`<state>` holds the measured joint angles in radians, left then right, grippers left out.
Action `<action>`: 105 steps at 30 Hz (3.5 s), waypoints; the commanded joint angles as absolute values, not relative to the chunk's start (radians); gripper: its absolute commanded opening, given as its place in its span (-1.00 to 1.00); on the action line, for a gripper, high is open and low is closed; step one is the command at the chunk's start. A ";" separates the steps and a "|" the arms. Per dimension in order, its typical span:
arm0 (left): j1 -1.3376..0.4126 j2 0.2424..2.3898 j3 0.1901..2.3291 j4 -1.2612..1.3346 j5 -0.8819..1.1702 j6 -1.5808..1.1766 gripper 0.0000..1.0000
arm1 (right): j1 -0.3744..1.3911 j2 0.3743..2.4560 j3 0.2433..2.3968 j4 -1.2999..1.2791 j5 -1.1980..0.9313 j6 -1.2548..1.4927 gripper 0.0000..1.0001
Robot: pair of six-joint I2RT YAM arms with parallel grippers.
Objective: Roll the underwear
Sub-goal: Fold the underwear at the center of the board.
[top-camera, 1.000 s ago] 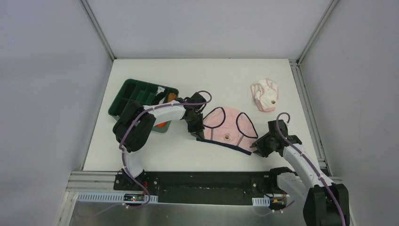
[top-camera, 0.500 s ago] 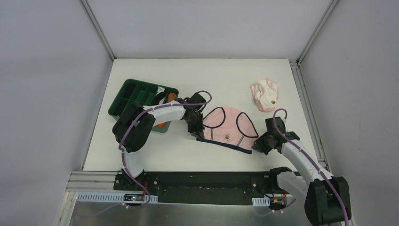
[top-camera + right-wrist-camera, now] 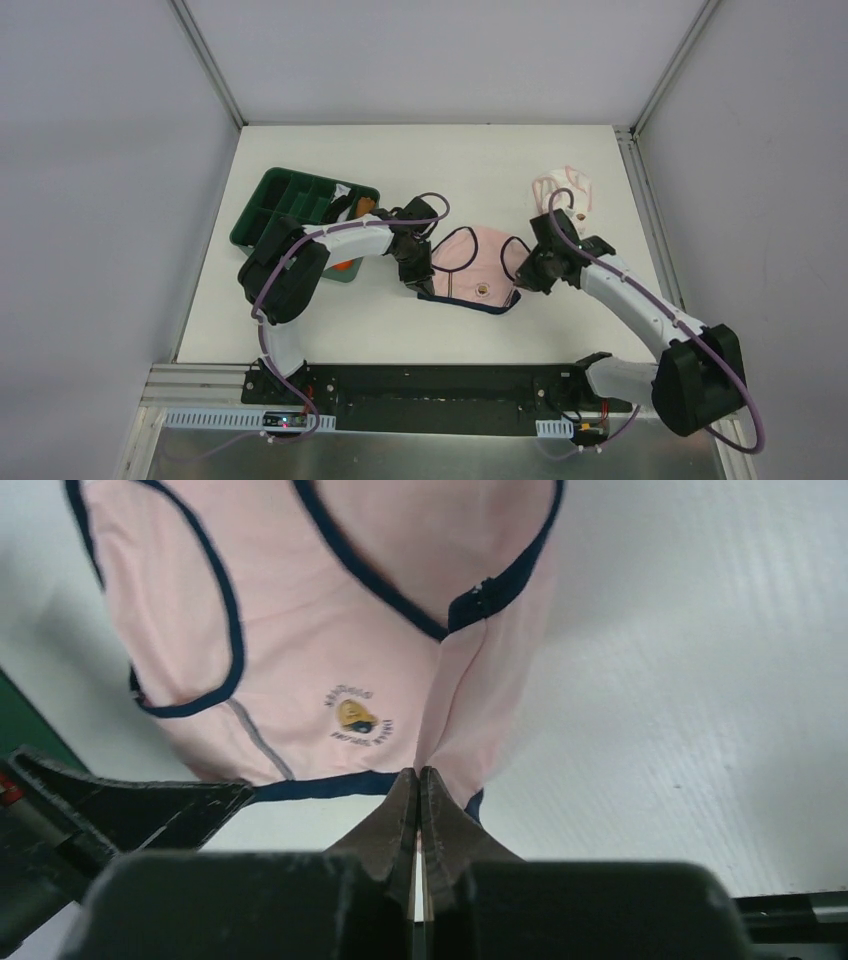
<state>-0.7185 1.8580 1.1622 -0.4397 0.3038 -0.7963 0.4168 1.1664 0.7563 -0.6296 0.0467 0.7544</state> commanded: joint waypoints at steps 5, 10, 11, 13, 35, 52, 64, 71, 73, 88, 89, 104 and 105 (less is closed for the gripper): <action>-0.712 1.760 1.126 -0.457 0.264 -0.815 -0.65 | 0.602 1.362 1.017 -0.631 0.102 0.762 -1.00; -0.696 1.655 1.087 -0.453 0.334 -0.882 -0.62 | 0.695 1.469 1.114 -0.617 0.101 0.773 -1.00; -0.695 1.629 1.079 -0.454 0.337 -0.890 -0.60 | 0.707 1.482 1.120 -0.607 0.095 0.774 -1.00; -0.695 1.583 1.062 -0.454 0.330 -0.901 -0.56 | 0.724 1.507 1.130 -0.594 0.084 0.779 -1.00; -0.601 1.705 0.952 -0.434 0.230 -0.914 -0.67 | 0.814 1.649 1.263 -0.561 0.048 0.774 -1.00; -0.545 1.529 1.066 -0.573 0.213 -0.813 -0.51 | 0.804 1.176 0.801 -0.643 0.160 0.918 -1.00; -0.529 1.666 1.098 -0.595 0.266 -0.777 -0.57 | 0.802 0.699 0.546 -0.900 0.250 1.122 -1.00; -0.580 1.723 1.110 -0.595 0.326 -0.783 -0.58 | 0.804 0.651 0.593 -0.979 0.303 1.089 -1.00; -0.595 1.758 1.110 -0.590 0.353 -0.805 -0.60 | 0.803 0.695 0.641 -0.974 0.321 1.046 -1.00; -0.639 1.821 1.060 -0.498 0.395 -0.866 -0.62 | 0.879 1.209 0.958 -0.613 0.213 0.867 -1.00; -0.639 1.824 1.059 -0.492 0.396 -0.868 -0.62 | 0.890 1.246 0.983 -0.602 0.207 0.866 -1.00; -0.637 1.796 1.037 -0.482 0.386 -0.873 -0.63 | 0.998 1.603 1.138 -0.456 0.113 0.874 -1.00; -0.637 1.792 1.035 -0.481 0.384 -0.873 -0.63 | 1.001 1.614 1.144 -0.454 0.110 0.874 -1.00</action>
